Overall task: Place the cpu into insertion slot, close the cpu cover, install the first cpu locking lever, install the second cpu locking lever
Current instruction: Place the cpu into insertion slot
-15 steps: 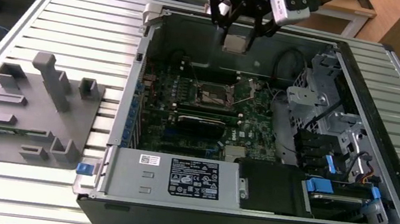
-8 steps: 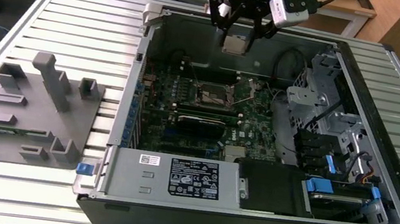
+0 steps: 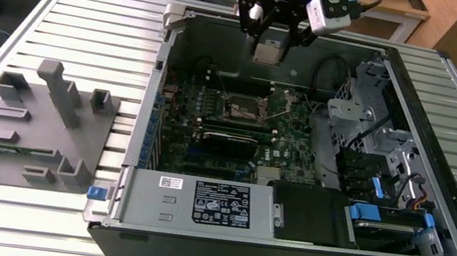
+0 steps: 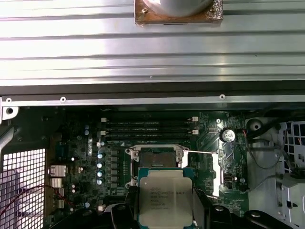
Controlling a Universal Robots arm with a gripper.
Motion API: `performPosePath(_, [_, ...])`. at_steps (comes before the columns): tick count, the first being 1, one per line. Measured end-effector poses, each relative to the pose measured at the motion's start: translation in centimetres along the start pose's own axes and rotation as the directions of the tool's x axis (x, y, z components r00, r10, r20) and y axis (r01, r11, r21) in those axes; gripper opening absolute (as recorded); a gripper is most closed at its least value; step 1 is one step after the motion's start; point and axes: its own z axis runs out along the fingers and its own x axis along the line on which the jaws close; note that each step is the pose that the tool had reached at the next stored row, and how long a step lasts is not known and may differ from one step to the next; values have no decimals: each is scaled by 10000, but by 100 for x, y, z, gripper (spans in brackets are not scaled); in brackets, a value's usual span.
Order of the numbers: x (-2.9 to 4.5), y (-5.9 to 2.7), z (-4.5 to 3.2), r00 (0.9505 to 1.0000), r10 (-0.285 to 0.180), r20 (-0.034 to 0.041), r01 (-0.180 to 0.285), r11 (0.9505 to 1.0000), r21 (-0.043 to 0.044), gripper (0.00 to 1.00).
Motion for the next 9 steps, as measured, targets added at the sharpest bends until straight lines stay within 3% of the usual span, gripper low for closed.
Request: performPosePath(9, [-3,-13,152,10000,0,1,0,10000,-1,54])
